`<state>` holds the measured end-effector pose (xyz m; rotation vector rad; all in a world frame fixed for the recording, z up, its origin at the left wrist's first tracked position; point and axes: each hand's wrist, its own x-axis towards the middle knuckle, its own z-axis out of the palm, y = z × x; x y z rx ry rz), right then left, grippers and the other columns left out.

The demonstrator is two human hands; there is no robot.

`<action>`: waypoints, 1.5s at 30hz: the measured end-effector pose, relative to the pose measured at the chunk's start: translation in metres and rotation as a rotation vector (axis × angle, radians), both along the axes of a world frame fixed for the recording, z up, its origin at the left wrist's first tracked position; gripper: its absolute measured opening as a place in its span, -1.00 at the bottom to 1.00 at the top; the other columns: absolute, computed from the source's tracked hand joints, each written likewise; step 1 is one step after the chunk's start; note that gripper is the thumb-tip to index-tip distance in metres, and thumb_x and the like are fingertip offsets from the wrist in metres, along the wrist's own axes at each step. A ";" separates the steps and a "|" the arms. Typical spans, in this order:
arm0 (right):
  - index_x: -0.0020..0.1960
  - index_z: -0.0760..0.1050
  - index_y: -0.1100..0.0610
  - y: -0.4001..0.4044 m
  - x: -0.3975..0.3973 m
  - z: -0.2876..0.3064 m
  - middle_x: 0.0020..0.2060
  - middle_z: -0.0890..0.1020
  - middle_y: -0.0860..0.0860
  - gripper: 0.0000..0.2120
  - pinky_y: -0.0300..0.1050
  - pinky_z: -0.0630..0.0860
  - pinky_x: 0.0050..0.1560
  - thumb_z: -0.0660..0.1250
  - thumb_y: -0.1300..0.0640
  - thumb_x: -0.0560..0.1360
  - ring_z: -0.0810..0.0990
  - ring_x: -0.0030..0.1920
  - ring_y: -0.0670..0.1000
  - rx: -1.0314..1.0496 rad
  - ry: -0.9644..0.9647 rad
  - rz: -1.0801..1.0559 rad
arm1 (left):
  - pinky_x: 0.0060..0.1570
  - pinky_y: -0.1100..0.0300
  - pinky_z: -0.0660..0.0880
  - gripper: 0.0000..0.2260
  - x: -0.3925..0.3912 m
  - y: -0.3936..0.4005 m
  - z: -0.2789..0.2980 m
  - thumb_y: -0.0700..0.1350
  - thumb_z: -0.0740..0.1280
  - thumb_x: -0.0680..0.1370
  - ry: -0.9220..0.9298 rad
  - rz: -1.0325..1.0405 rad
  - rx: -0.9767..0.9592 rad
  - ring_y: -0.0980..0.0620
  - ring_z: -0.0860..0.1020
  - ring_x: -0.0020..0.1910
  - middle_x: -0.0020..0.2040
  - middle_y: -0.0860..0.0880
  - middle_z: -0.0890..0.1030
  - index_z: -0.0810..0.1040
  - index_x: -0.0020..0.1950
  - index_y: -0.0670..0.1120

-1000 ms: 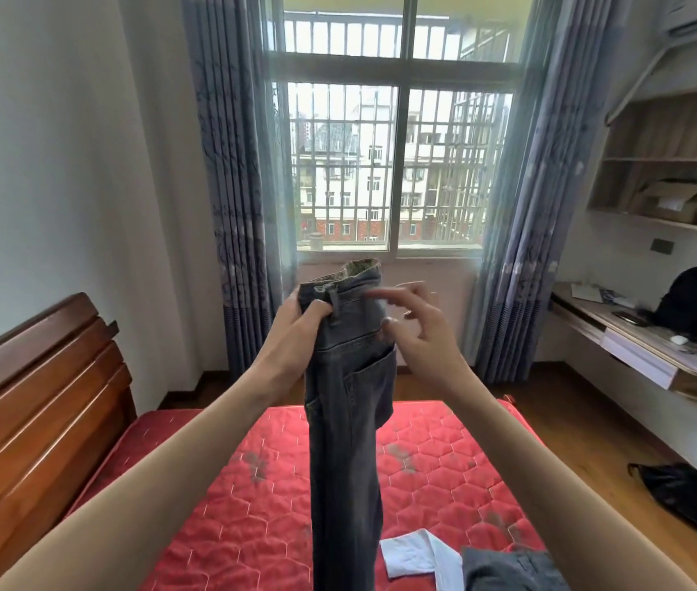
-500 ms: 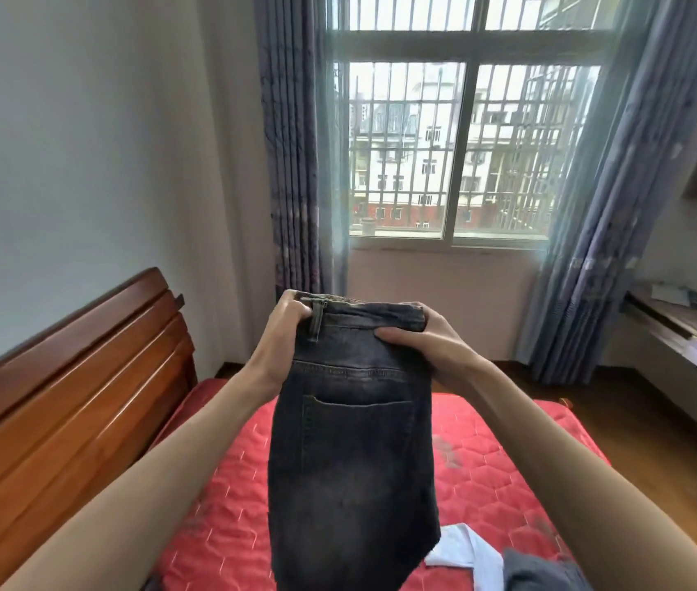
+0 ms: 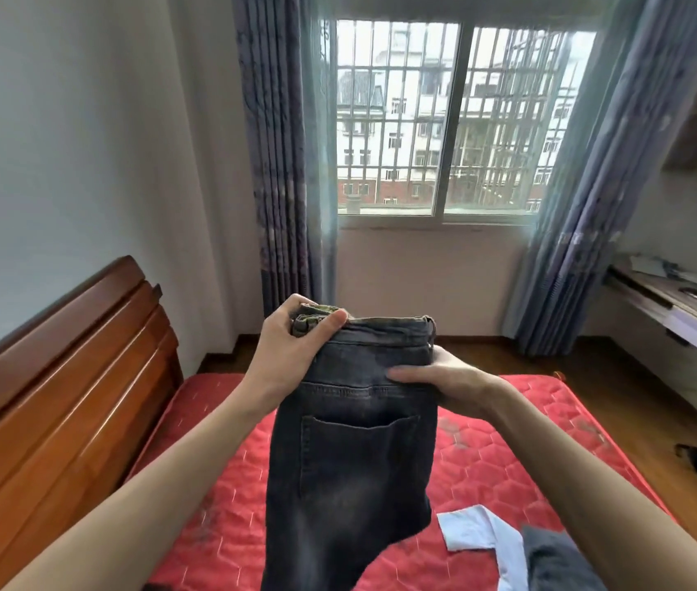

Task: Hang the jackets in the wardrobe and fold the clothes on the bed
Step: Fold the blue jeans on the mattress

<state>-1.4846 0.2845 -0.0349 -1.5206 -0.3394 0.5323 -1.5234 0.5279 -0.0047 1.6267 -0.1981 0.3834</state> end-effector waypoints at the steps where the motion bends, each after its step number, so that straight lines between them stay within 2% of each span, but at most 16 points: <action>1: 0.28 0.64 0.18 0.004 0.005 -0.002 0.20 0.72 0.13 -0.59 0.00 0.58 0.29 0.57 0.26 0.44 0.69 0.23 0.12 -0.039 -0.060 -0.031 | -0.17 0.28 0.56 -0.74 0.009 0.006 -0.003 -0.04 0.55 0.52 0.023 -0.008 0.008 0.14 0.63 -0.21 -0.19 -0.04 0.72 0.59 -0.05 -0.21; 5: 0.20 0.71 0.15 0.019 0.034 -0.004 0.09 0.76 -0.02 -0.65 -0.23 0.60 0.16 0.60 0.27 0.42 0.71 0.10 -0.10 -0.104 -0.294 -0.255 | -0.28 0.33 0.51 -0.63 0.055 0.035 0.000 -0.06 0.65 0.40 0.099 -0.088 0.267 0.21 0.57 -0.32 -0.27 0.06 0.66 0.52 -0.04 -0.20; 8: 0.15 0.72 0.18 0.033 0.076 -0.009 0.03 0.77 -0.04 -0.67 -0.28 0.59 0.08 0.62 0.30 0.40 0.71 0.02 -0.14 -0.109 -0.383 -0.359 | -0.15 0.25 0.58 -0.50 0.104 0.063 0.019 0.01 0.71 0.32 0.038 -0.178 0.734 0.16 0.64 -0.21 -0.15 0.03 0.71 0.54 0.08 -0.10; 12: 0.04 0.73 0.15 0.046 0.143 0.010 -0.04 0.78 0.00 -0.75 -0.14 0.64 0.05 0.61 0.34 0.40 0.71 -0.04 -0.09 -0.208 -0.413 -0.354 | -0.09 0.02 0.53 -0.71 0.173 0.077 0.042 0.07 0.58 0.44 -0.163 -0.079 1.280 0.03 0.63 -0.12 -0.17 0.09 0.65 0.59 0.04 0.01; 14: 0.05 0.72 0.14 0.044 0.178 0.039 -0.03 0.77 0.03 -0.70 -0.08 0.66 0.09 0.62 0.34 0.35 0.70 -0.01 -0.02 -0.282 -0.454 -0.359 | -0.10 0.01 0.53 -0.76 0.200 0.074 0.054 0.14 0.49 0.51 -0.255 0.083 1.367 -0.06 0.64 -0.09 -0.18 0.06 0.66 0.60 0.02 0.02; 18: 0.22 0.58 -0.03 0.033 0.225 0.104 -0.02 0.74 -0.03 -0.42 0.02 0.64 0.12 0.63 0.12 0.23 0.70 0.06 0.05 -0.548 -0.712 -0.437 | -0.21 0.09 0.44 -0.58 0.237 0.059 0.076 0.35 0.36 0.55 -0.427 0.402 1.424 -0.08 0.65 -0.17 -0.26 0.03 0.62 0.60 0.00 -0.01; 20: 0.22 0.52 -0.07 0.031 0.229 0.119 -0.06 0.70 -0.04 -0.50 0.03 0.61 0.00 0.55 0.07 0.31 0.67 0.00 0.10 -0.751 -0.911 -0.423 | -0.31 0.14 0.35 -0.50 0.245 0.051 0.079 0.43 0.28 0.54 -0.538 0.514 1.476 -0.06 0.63 -0.29 -0.32 0.02 0.60 0.55 -0.10 -0.02; 23: -0.02 0.40 -0.09 0.024 0.215 0.111 -0.18 0.64 -0.07 -0.73 -0.02 0.50 -0.16 0.45 0.15 0.44 0.63 -0.12 0.14 -0.900 -1.156 -0.466 | -0.43 0.24 0.26 -0.51 0.244 0.046 0.065 0.37 0.40 0.50 -0.769 0.541 1.459 -0.04 0.57 -0.49 -0.44 0.03 0.58 0.53 -0.26 -0.06; 25: -0.02 0.40 -0.07 0.013 0.201 0.086 -0.15 0.65 -0.09 -0.75 -0.04 0.46 -0.19 0.44 0.16 0.46 0.62 -0.14 0.13 -0.872 -1.221 -0.487 | -0.47 0.25 0.31 -0.55 0.239 0.046 0.046 0.32 0.46 0.48 -0.849 0.506 1.423 -0.04 0.57 -0.52 -0.45 0.03 0.59 0.55 -0.29 -0.06; 27: 0.05 0.46 -0.05 0.001 0.182 0.048 -0.09 0.65 -0.11 -0.75 -0.01 0.51 -0.21 0.46 0.12 0.44 0.62 -0.11 0.14 -0.856 -1.244 -0.463 | -0.48 0.18 0.43 -0.55 0.225 0.043 0.017 0.33 0.37 0.52 -0.843 0.451 1.390 -0.08 0.60 -0.48 -0.42 0.02 0.61 0.55 -0.27 -0.05; 31: 0.14 0.55 0.00 -0.020 0.126 -0.052 -0.05 0.67 -0.11 -0.54 -0.08 0.52 -0.30 0.57 0.22 0.29 0.65 -0.09 0.07 -0.846 -1.254 -0.402 | -0.45 0.12 0.46 -0.54 0.176 0.032 -0.073 0.34 0.22 0.50 -0.722 0.304 1.350 -0.09 0.57 -0.43 -0.41 0.01 0.55 0.52 -0.26 -0.05; 34: 0.13 0.52 0.01 -0.034 0.080 -0.146 -0.09 0.66 -0.10 -0.46 -0.11 0.51 -0.40 0.53 0.31 0.21 0.68 -0.15 0.05 -0.861 -1.229 -0.331 | -0.40 0.12 0.49 -0.63 0.129 0.023 -0.169 0.28 0.28 0.47 -0.566 0.175 1.345 -0.04 0.58 -0.38 -0.33 0.05 0.57 0.56 -0.17 -0.02; 38: 0.03 0.52 -0.02 -0.042 0.020 -0.276 -0.20 0.62 -0.12 -0.76 -0.08 0.48 -0.42 0.37 0.02 0.36 0.65 -0.21 0.01 -0.922 -1.040 -0.199 | -0.43 0.14 0.53 -0.71 0.064 0.011 -0.319 0.20 0.38 0.47 -0.265 -0.030 1.357 0.01 0.61 -0.35 -0.25 0.07 0.55 0.50 -0.01 0.01; 40: 0.00 0.44 -0.05 -0.044 -0.007 -0.346 -0.22 0.60 -0.11 -0.76 -0.06 0.44 -0.39 0.39 0.00 0.36 0.64 -0.21 0.02 -0.975 -0.942 -0.090 | -0.45 0.16 0.52 -0.52 0.032 0.004 -0.395 0.15 0.61 0.30 -0.096 -0.116 1.382 0.03 0.60 -0.35 -0.25 0.08 0.56 0.44 0.03 0.03; 42: -0.01 0.37 -0.07 -0.046 -0.034 -0.411 -0.21 0.60 -0.13 -0.68 -0.09 0.43 -0.35 0.44 0.05 0.32 0.64 -0.20 0.01 -1.019 -0.855 0.004 | -0.45 0.18 0.53 -0.39 0.001 -0.006 -0.462 0.12 0.70 0.13 0.070 -0.188 1.396 0.04 0.61 -0.33 -0.25 0.09 0.57 0.50 0.04 0.02; 45: -0.02 0.37 -0.07 -0.047 -0.085 -0.490 -0.23 0.63 -0.15 -0.60 -0.16 0.43 -0.34 0.45 0.06 0.20 0.64 -0.21 -0.05 -1.061 -0.738 0.079 | -0.39 0.16 0.53 -0.48 -0.050 -0.019 -0.534 0.09 0.68 0.02 0.185 -0.275 1.436 0.01 0.60 -0.29 -0.23 0.05 0.58 0.60 -0.12 0.01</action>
